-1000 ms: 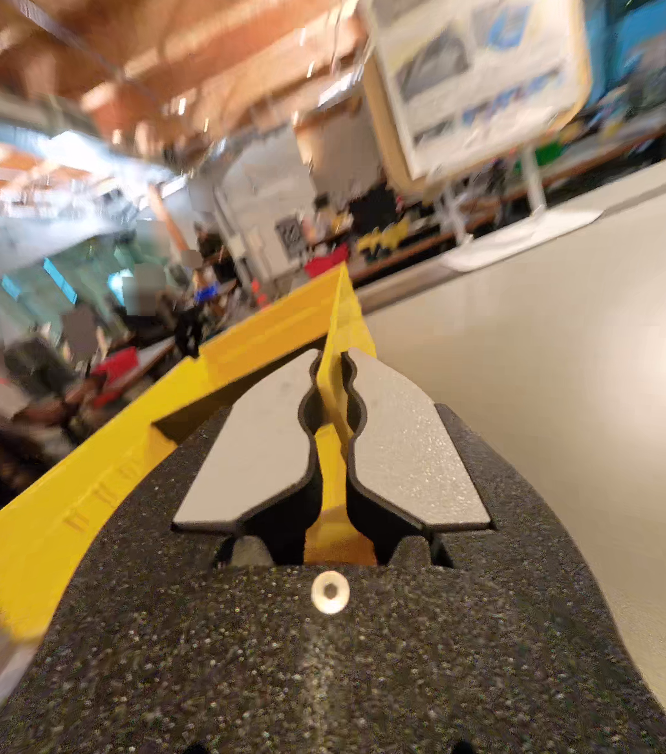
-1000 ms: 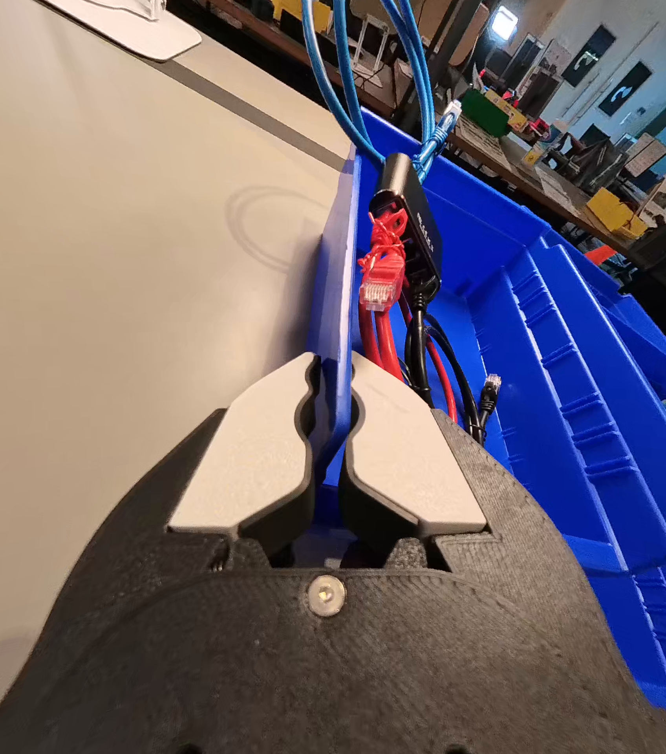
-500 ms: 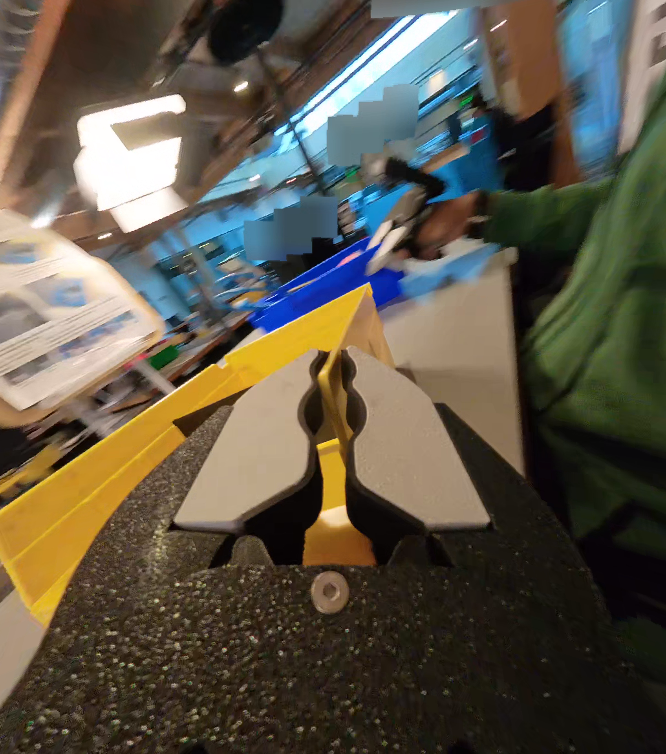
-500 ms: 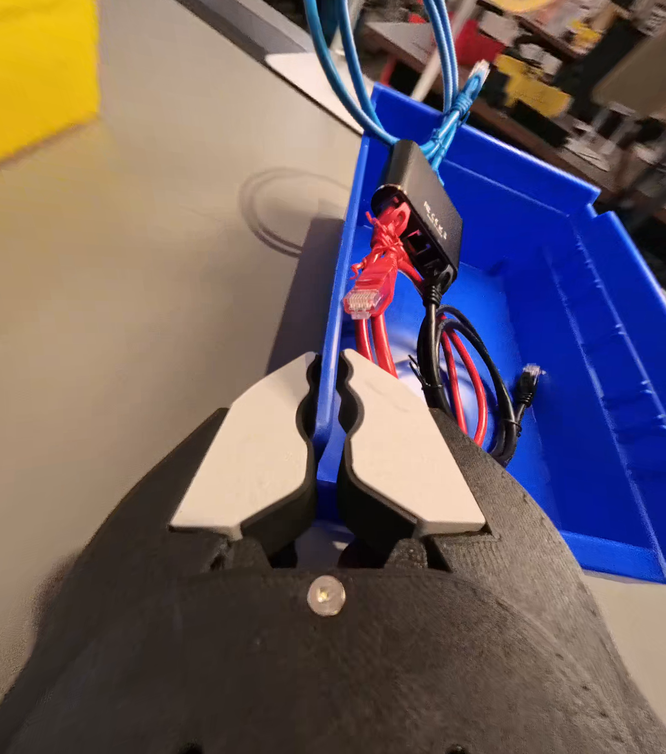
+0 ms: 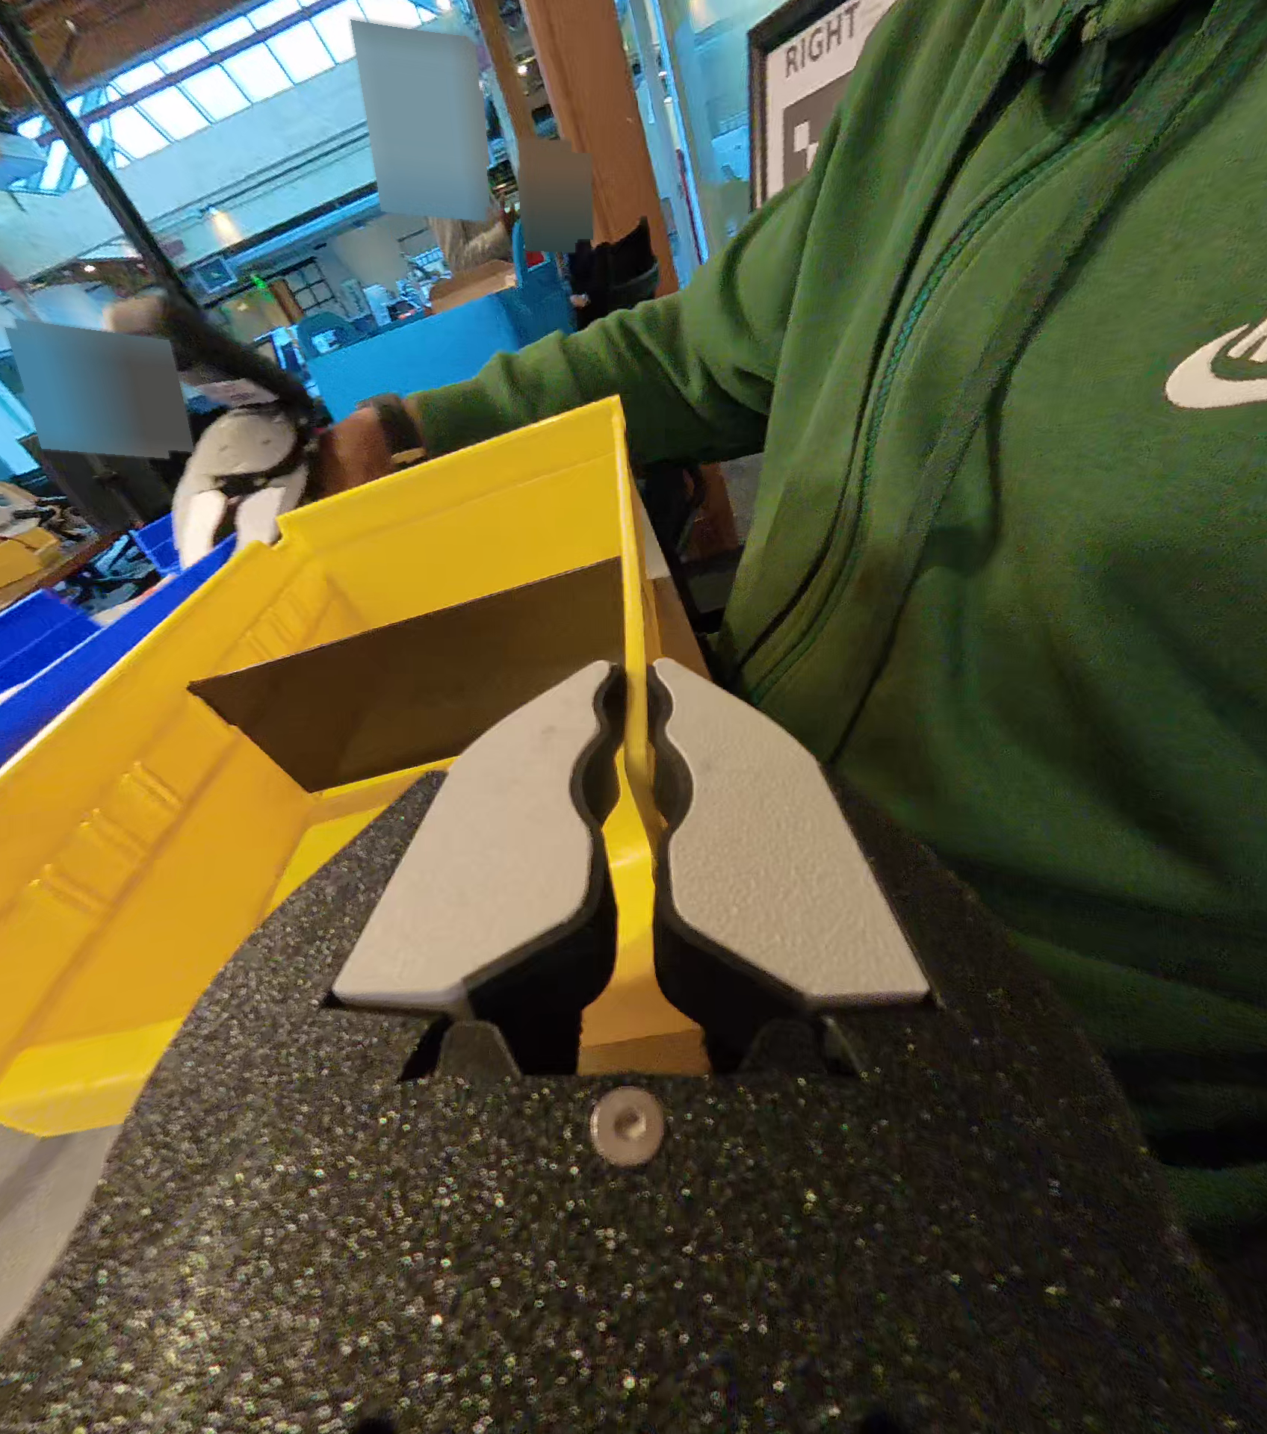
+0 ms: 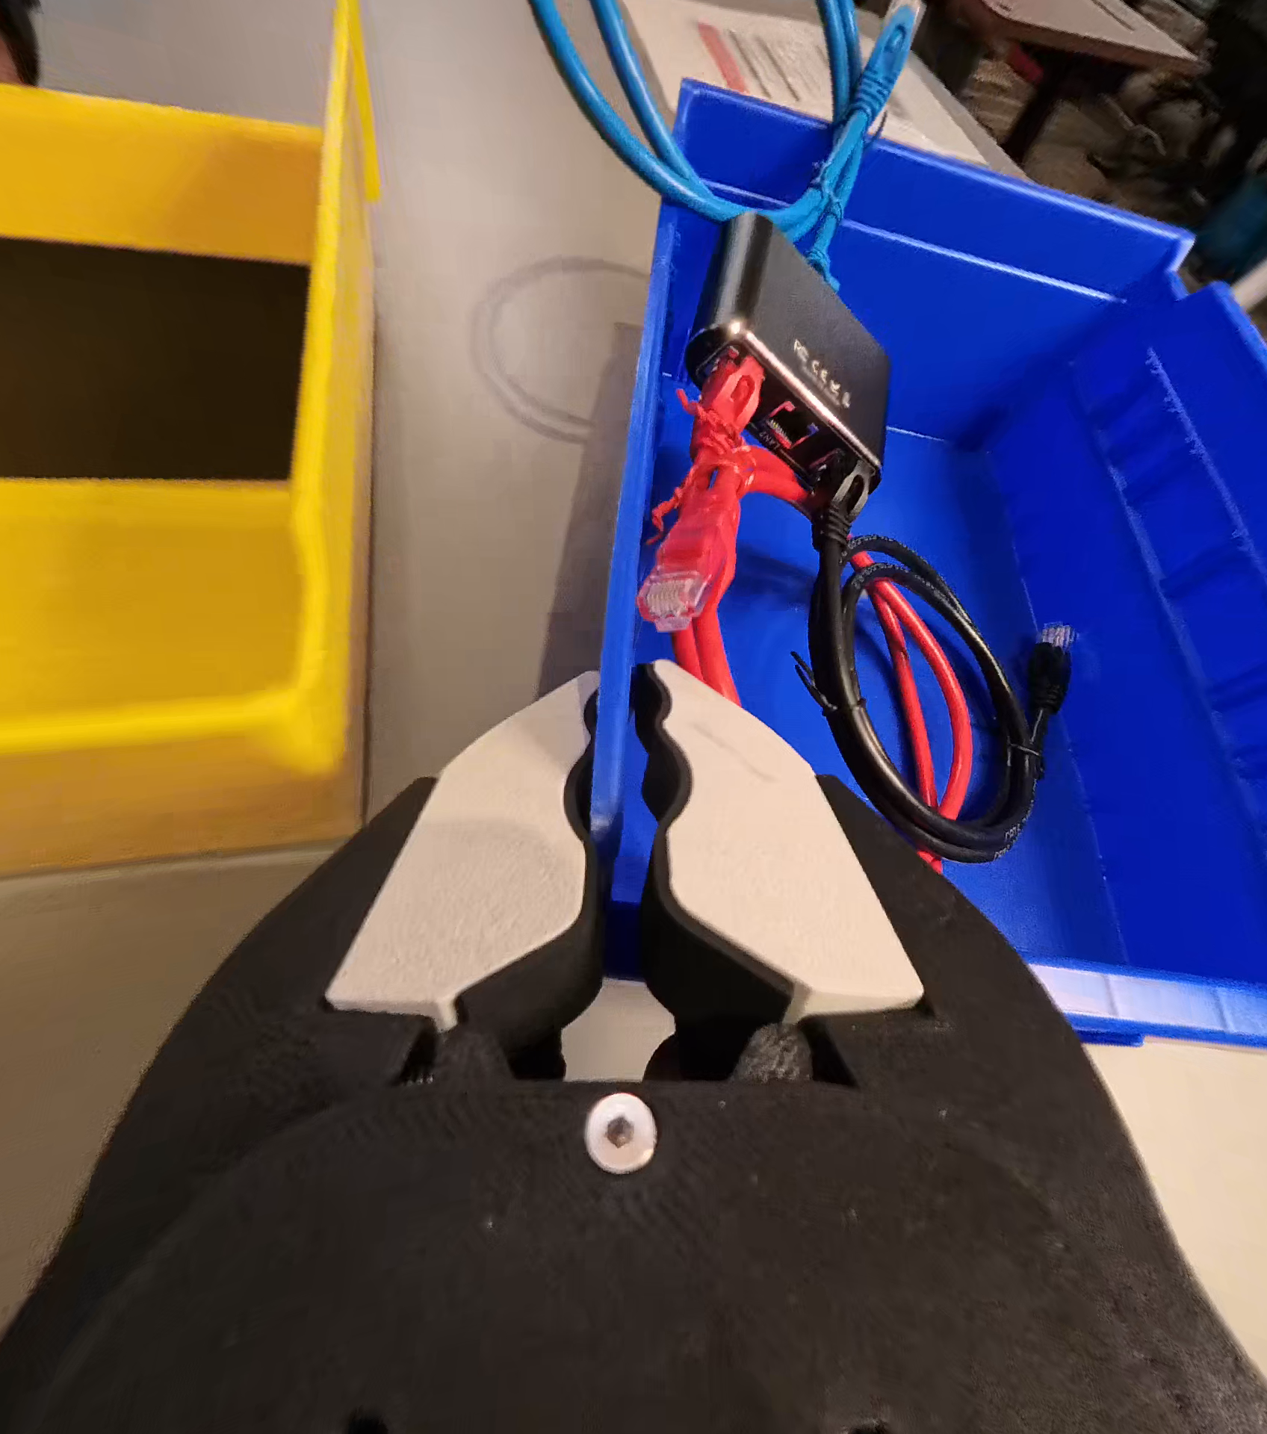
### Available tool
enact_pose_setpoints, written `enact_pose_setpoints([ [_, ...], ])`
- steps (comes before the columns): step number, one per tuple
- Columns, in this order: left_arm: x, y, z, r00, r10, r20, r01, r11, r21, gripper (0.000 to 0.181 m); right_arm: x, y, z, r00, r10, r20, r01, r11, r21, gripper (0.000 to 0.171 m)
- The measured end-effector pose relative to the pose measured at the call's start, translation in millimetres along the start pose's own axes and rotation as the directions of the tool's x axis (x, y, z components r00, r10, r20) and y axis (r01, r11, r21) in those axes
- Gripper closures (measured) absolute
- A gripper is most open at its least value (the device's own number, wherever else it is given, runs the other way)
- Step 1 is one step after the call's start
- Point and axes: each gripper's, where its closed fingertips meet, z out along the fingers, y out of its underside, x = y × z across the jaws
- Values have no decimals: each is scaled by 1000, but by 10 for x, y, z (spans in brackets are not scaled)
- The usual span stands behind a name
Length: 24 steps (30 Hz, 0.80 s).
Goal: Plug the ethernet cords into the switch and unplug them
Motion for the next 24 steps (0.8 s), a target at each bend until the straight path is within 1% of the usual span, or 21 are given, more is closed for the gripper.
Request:
enact_pose_setpoints([
  [4,35,-32,144,1000,5,-20,-5,1000,10,177,-27,-209,347,996,-51,75,49,998,24,165],
  [8,61,-65,284,1000,16,-21,-15,1000,19,177,-154,-405,637,988,-86,125,82,996,41,165],
  [10,64,-74,339,1000,24,-15,-24,999,21,177,-236,-475,715,981,-120,150,112,992,63,164],
  [12,63,-81,354,999,44,5,-44,999,25,176,-301,-488,718,970,-185,159,175,982,75,162],
  [14,48,-96,335,995,81,56,-83,996,34,174,-323,-530,621,967,-209,148,198,976,87,145],
  [16,26,-155,273,992,79,100,-87,994,73,161,-295,-676,421,976,-181,121,161,974,159,142],
  [17,-5,-196,228,990,62,125,-75,992,101,157,-243,-727,307,982,-170,86,153,971,182,141],
  [21,-320,-301,-32,952,-35,305,-26,981,194,148,109,-720,-199,983,-120,-142,144,974,174,135],
  [22,-428,-300,-114,930,-72,361,-6,977,211,146,210,-685,-344,975,-83,-208,119,979,165,133],
  [24,-690,-235,-315,858,-164,487,51,971,235,145,297,-585,-641,951,11,-308,37,988,151,129],
])
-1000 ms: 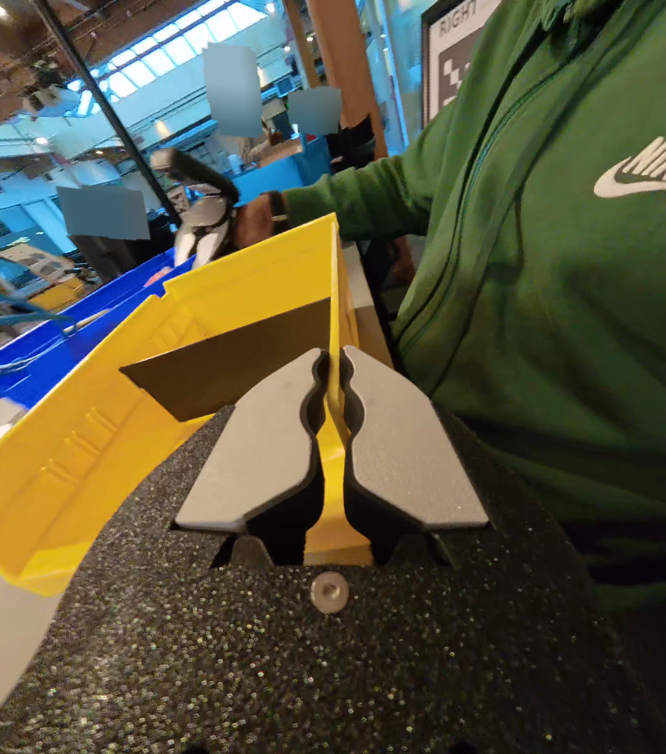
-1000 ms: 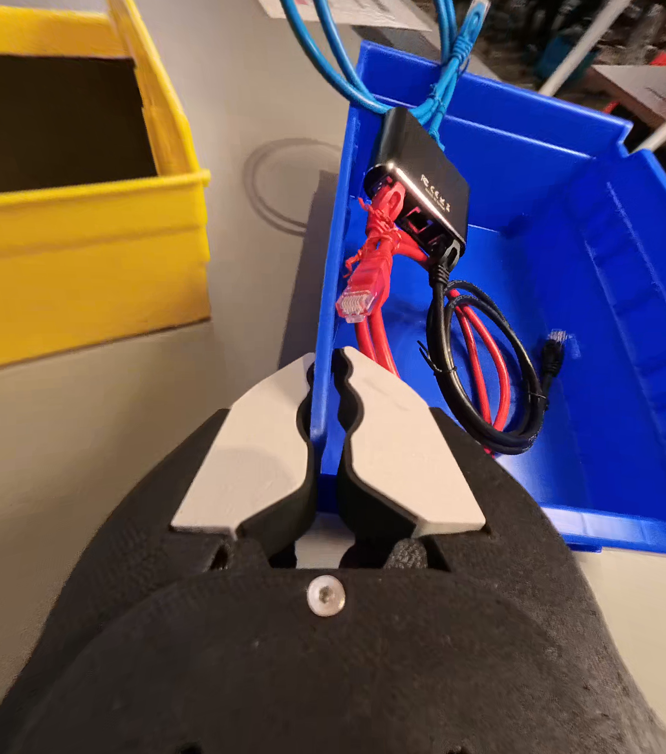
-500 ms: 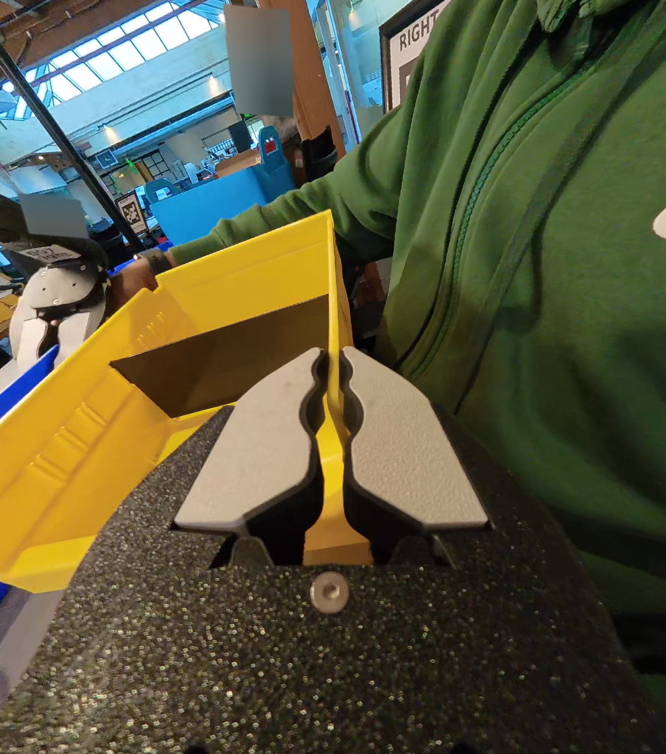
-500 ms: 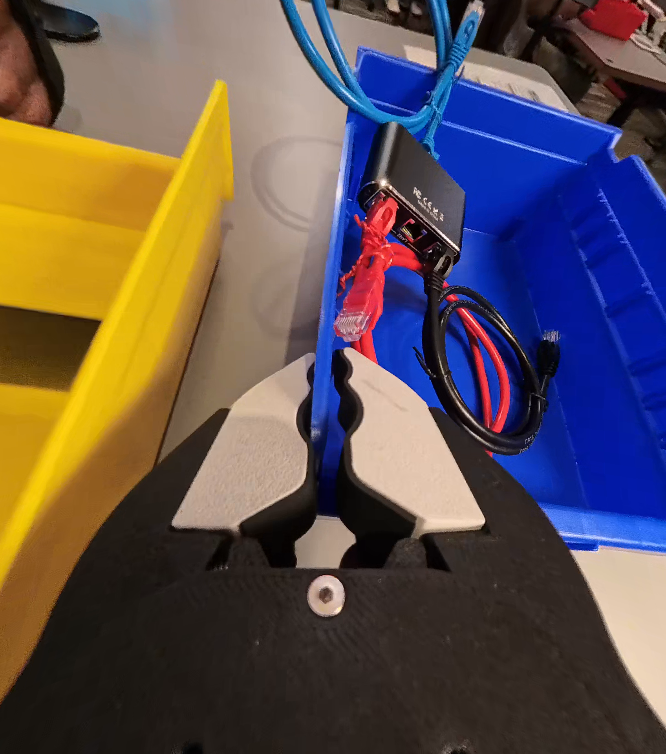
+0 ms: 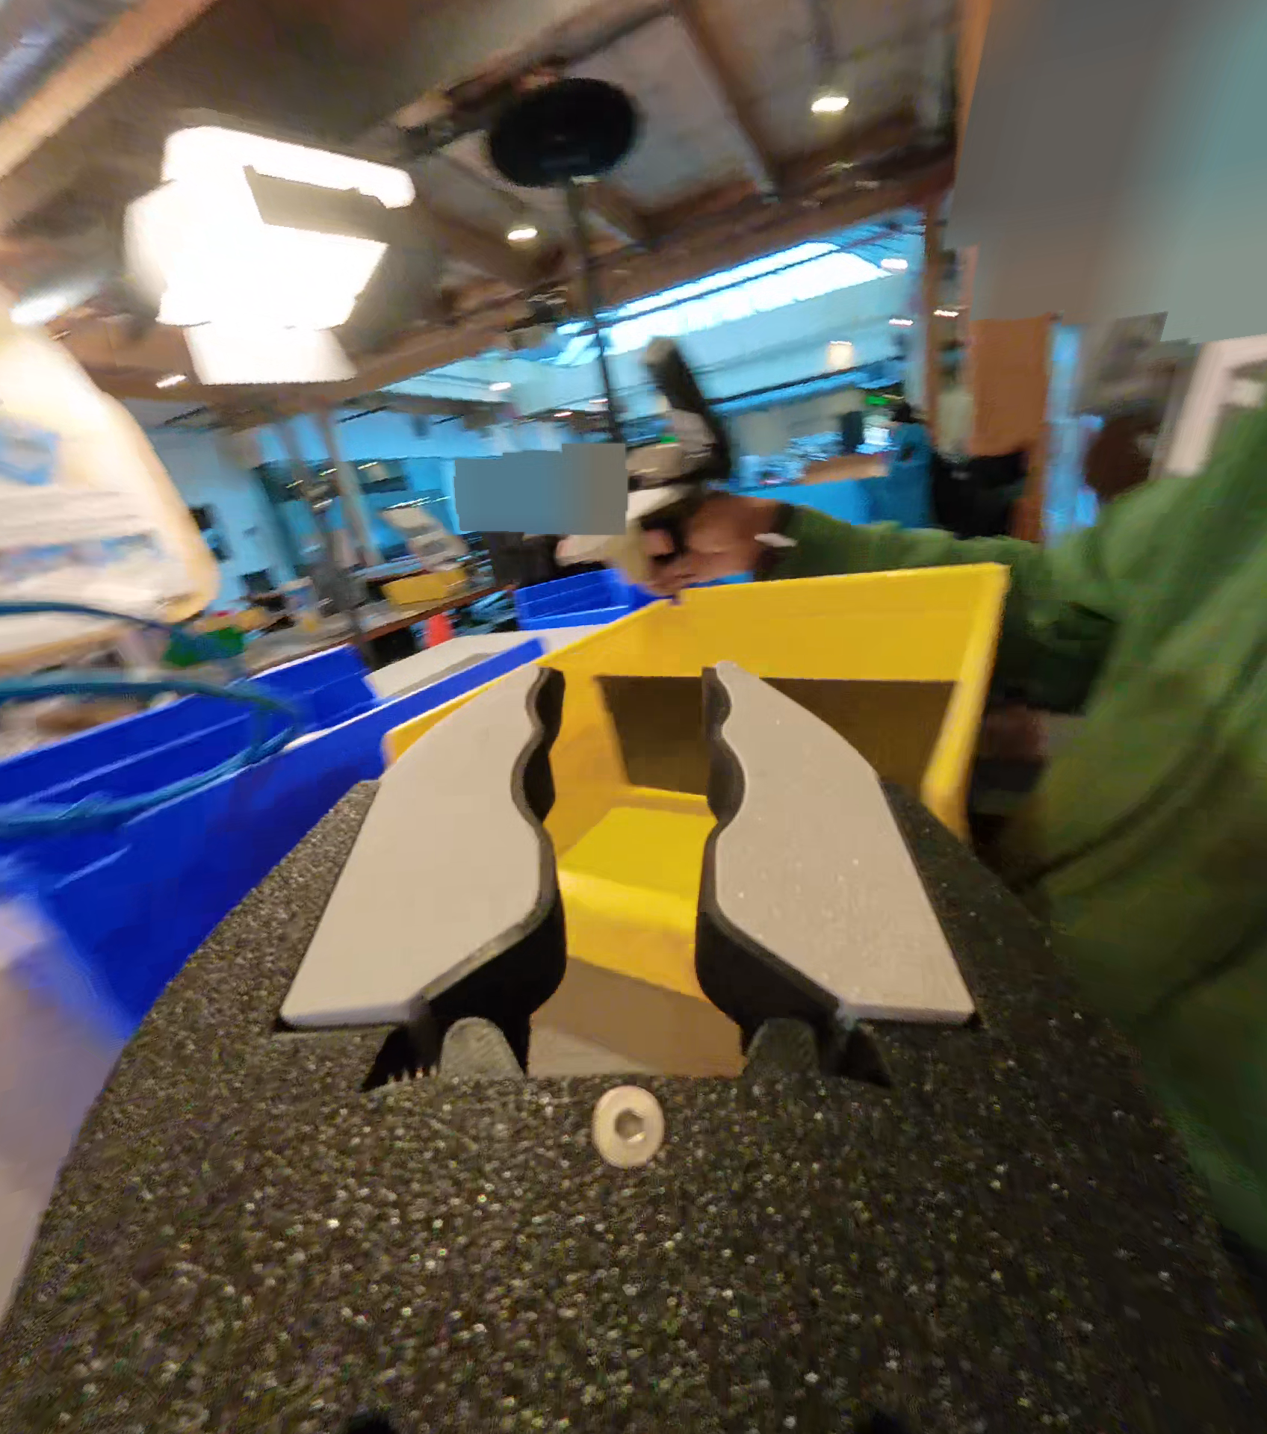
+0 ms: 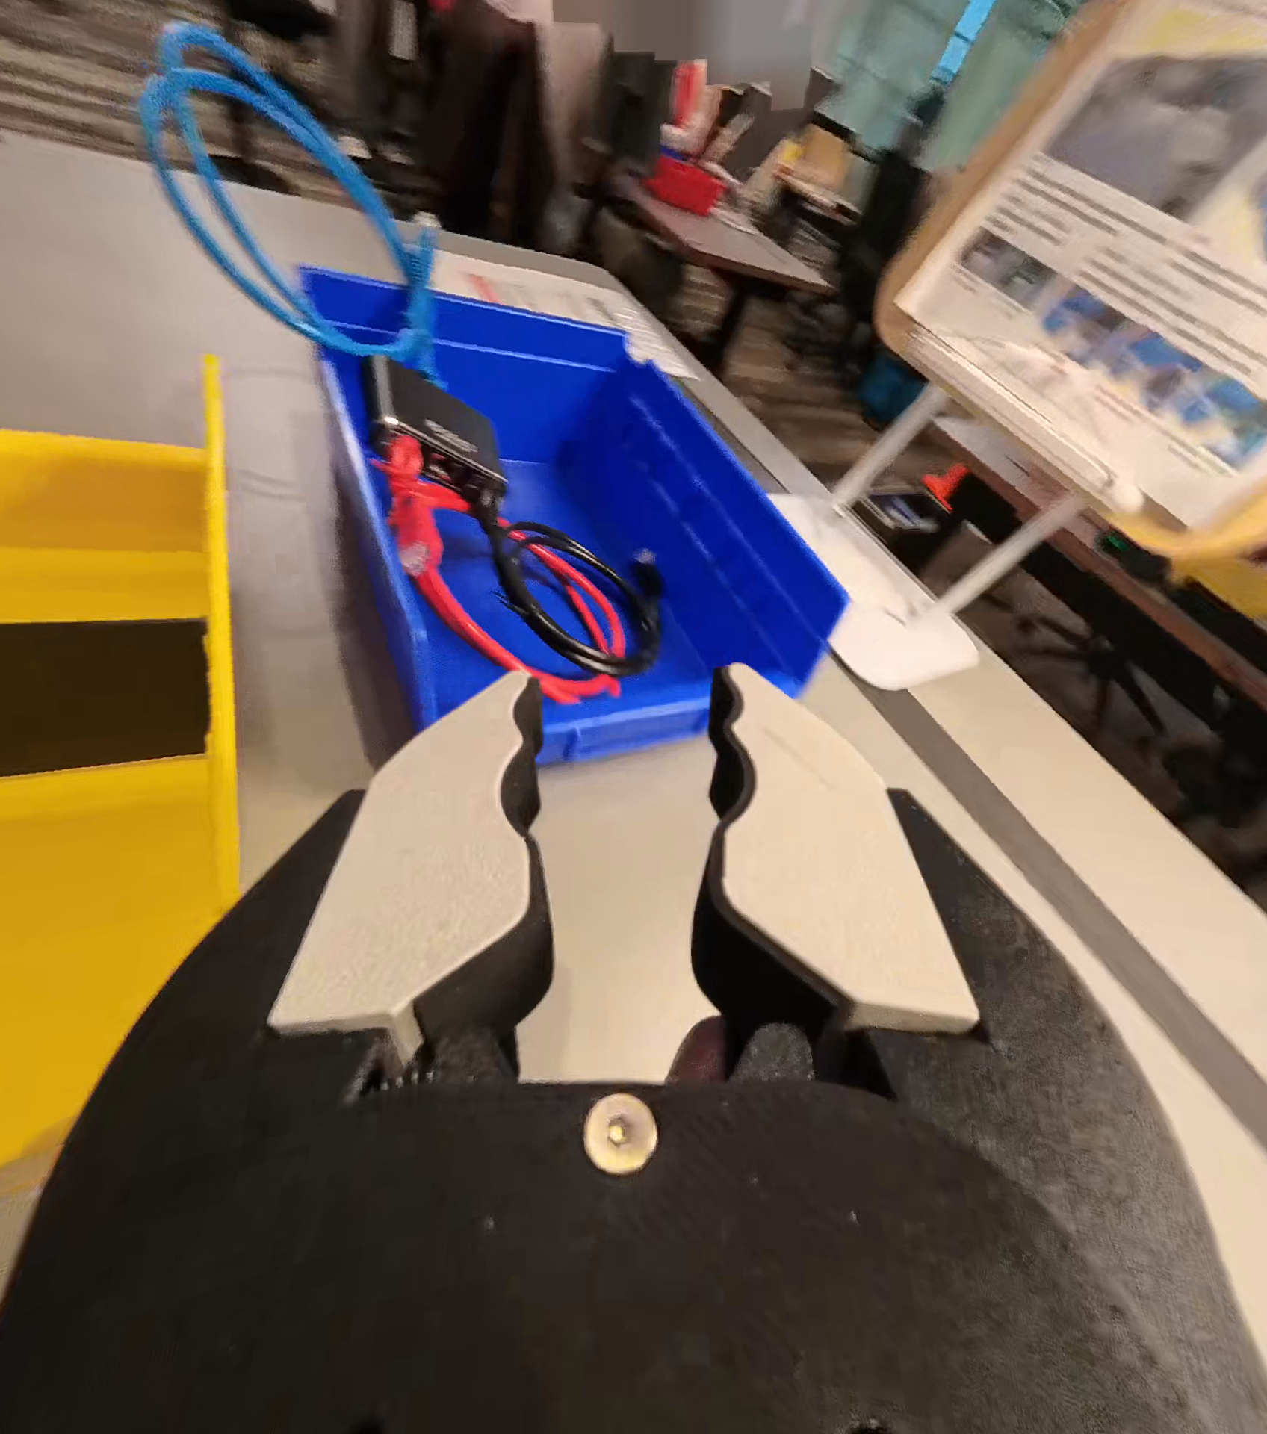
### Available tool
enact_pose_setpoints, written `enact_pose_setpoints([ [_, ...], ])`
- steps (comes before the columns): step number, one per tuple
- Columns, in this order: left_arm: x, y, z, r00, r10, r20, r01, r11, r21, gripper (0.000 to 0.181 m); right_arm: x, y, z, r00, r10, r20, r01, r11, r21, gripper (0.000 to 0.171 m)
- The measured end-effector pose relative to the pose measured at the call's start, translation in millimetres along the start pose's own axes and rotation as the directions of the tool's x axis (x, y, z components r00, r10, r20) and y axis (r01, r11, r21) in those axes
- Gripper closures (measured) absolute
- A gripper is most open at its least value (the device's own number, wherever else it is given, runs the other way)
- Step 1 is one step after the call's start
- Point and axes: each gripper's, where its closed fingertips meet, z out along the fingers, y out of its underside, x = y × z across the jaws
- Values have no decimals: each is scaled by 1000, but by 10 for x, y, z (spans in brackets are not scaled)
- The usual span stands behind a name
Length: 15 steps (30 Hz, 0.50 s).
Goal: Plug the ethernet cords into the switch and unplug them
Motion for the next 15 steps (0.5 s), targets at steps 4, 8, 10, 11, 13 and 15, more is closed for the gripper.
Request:
enact_pose_setpoints([
  [4,-756,95,-197,930,-189,316,202,979,-9,145,-207,208,-597,973,200,-116,-206,978,-41,119],
  [8,-1311,162,-223,843,-289,453,360,930,-75,146,-849,289,-1088,915,402,-31,-400,915,60,112],
  [10,-1532,228,-139,823,-302,481,409,903,-133,145,-1055,326,-1236,894,447,-19,-445,893,71,110],
  [11,-1623,281,-86,810,-321,491,444,882,-156,145,-1100,333,-1272,890,455,-26,-452,889,68,108],
  [13,-1778,451,7,784,-341,520,506,835,-216,139,-1105,349,-1269,891,449,-62,-448,894,32,104],
  [15,-1880,604,75,762,-352,544,542,806,-237,134,-1121,322,-1203,895,443,-59,-444,896,-3,100],
])
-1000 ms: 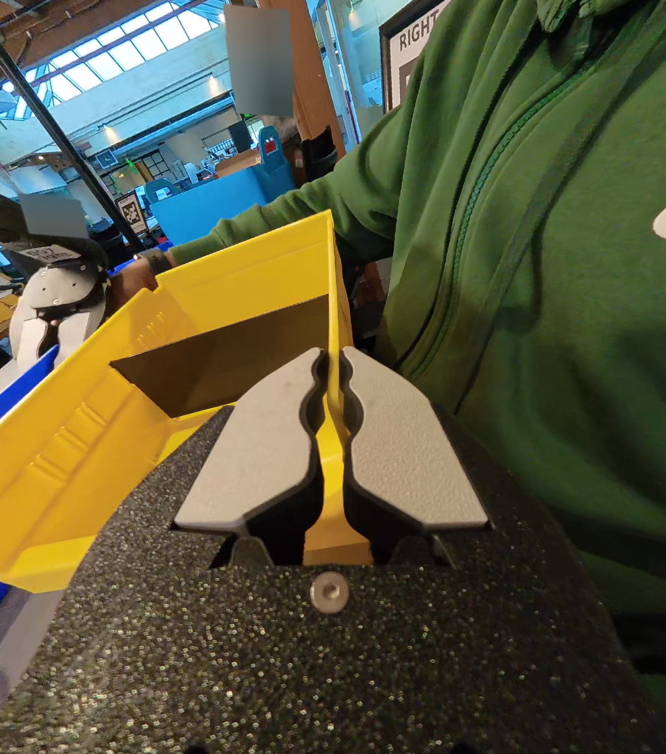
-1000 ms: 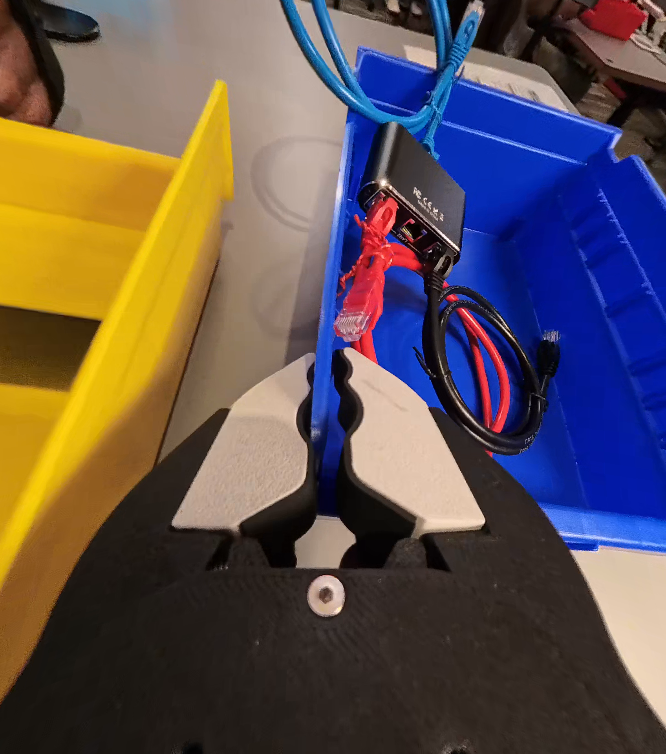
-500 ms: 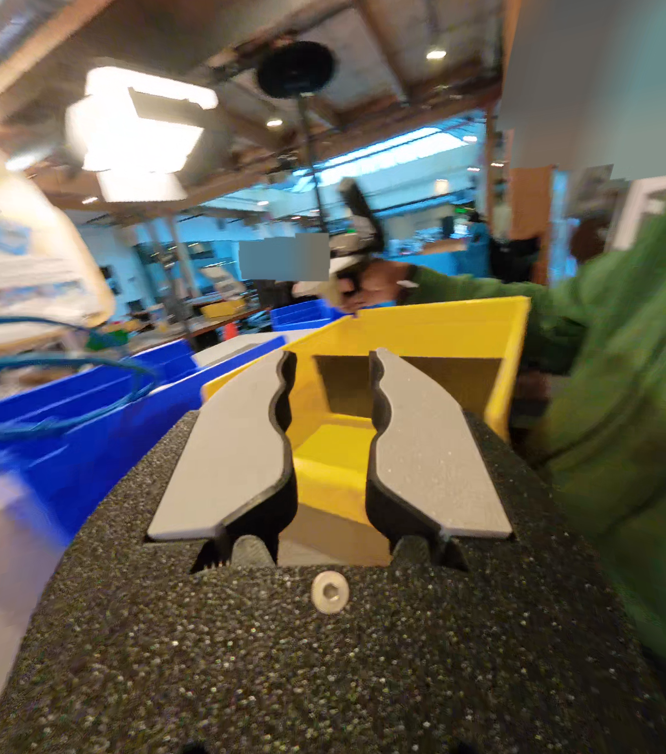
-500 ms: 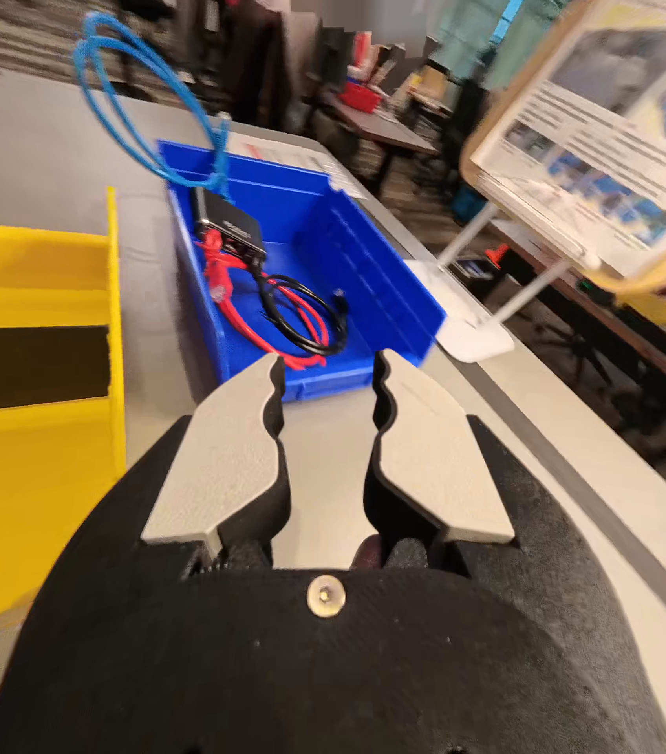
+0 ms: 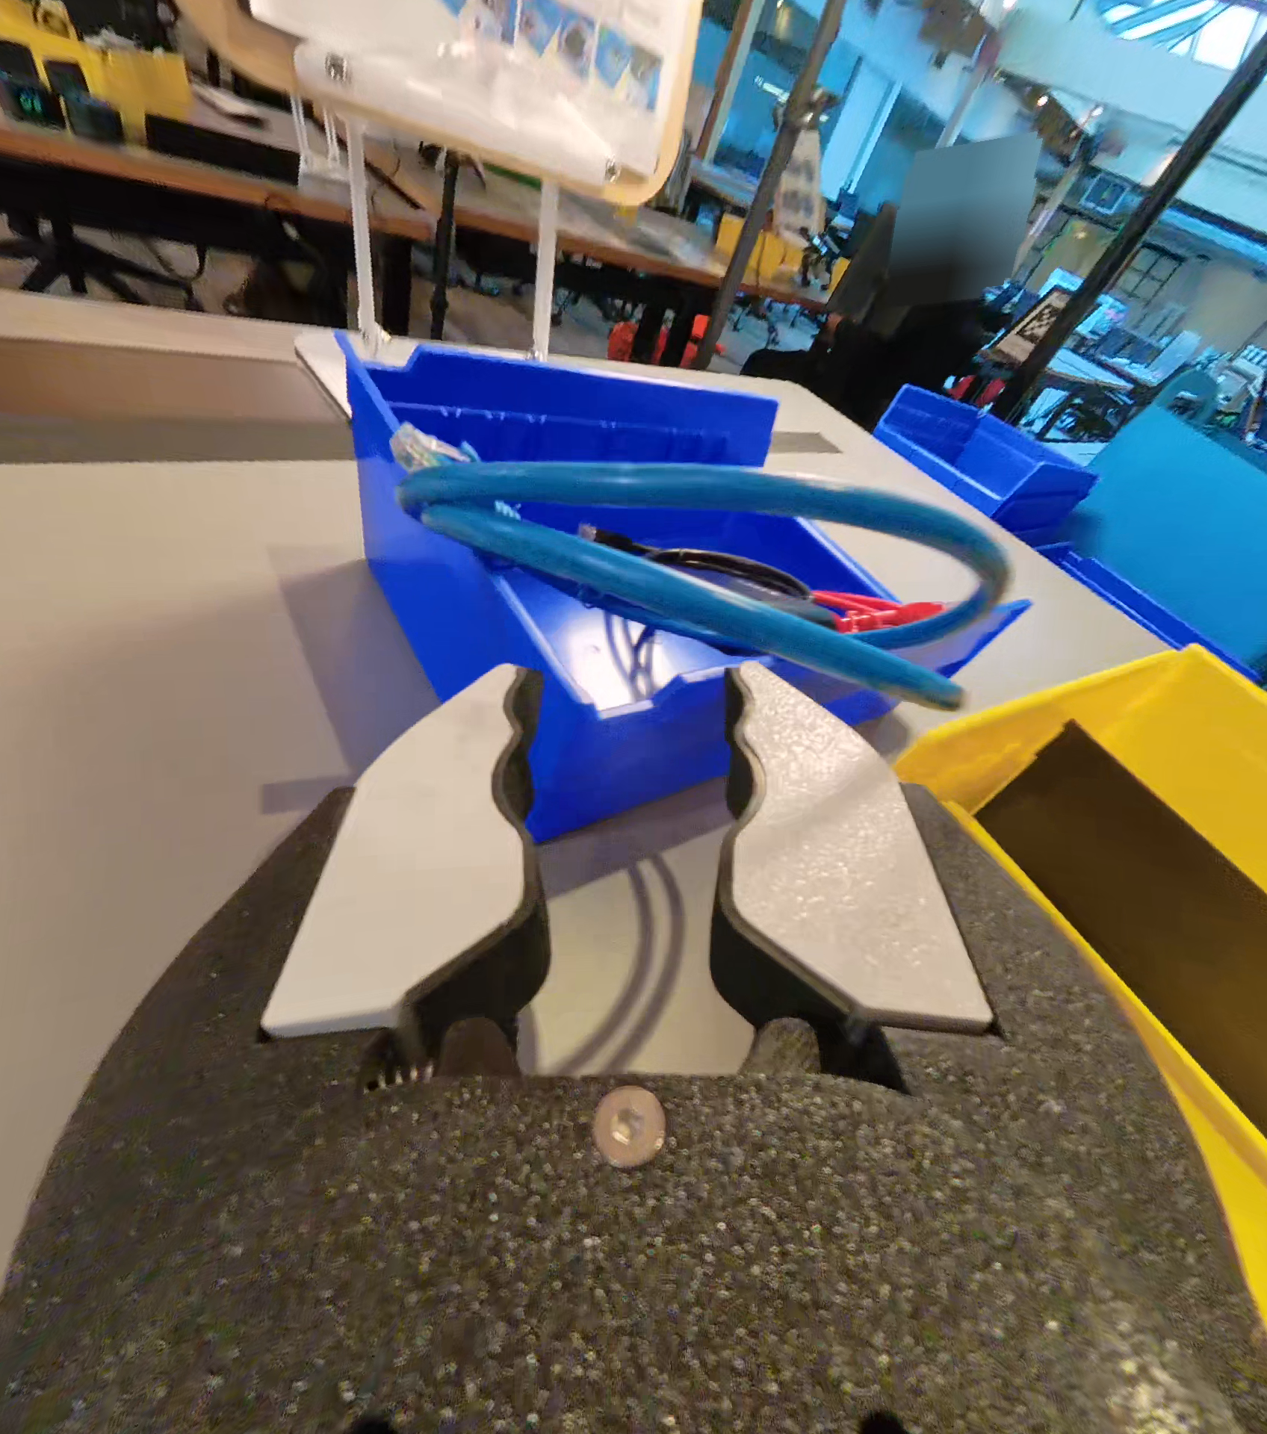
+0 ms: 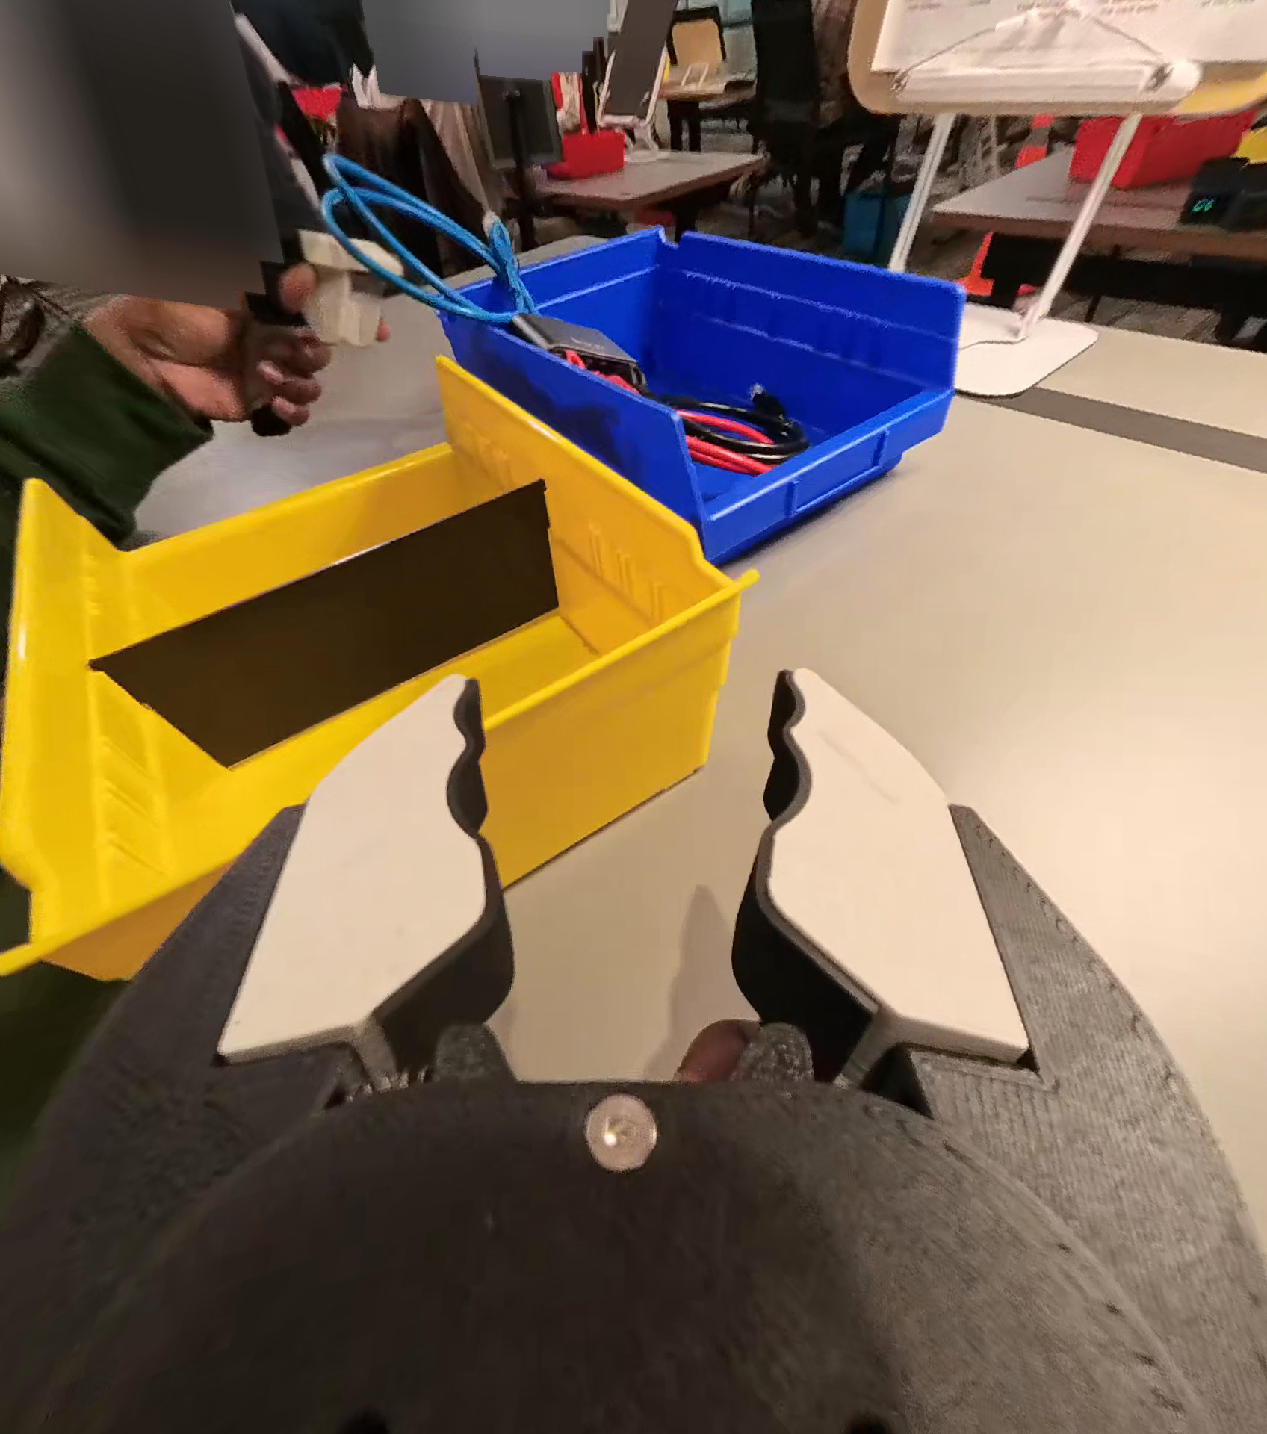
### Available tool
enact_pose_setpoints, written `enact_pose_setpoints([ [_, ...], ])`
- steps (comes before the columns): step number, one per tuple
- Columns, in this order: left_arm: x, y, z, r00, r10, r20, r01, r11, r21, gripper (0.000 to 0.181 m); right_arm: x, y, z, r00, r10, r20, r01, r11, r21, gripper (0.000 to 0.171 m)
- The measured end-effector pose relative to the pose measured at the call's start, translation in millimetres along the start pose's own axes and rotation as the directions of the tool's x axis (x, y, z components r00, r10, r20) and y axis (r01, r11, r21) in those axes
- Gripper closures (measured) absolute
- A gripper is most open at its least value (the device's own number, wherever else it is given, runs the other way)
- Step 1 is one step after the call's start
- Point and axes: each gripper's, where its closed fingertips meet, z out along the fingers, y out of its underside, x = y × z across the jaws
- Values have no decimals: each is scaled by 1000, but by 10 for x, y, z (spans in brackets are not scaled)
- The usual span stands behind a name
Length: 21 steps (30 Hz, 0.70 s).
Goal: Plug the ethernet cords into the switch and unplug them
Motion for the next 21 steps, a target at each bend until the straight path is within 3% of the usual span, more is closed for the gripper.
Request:
enact_pose_setpoints([
  [5,-139,80,173,998,-53,19,52,999,14,132,-9,102,187,999,-38,-26,35,993,-111,98],
  [8,-222,47,187,997,-61,38,61,998,11,132,-63,158,263,999,-35,12,36,988,-149,105],
  [12,-271,123,286,998,-36,44,39,997,-71,137,-83,175,329,998,-36,42,43,982,-184,113],
  [14,-238,188,346,1000,-14,8,14,994,-111,151,-61,165,344,998,-47,43,55,977,-204,119],
  [16,-243,186,356,1000,25,17,-23,993,-114,155,-36,152,348,996,-75,53,85,971,-222,136],
  [21,-437,143,179,965,194,176,-168,974,-152,166,223,119,346,985,-167,44,172,945,-280,148],
])
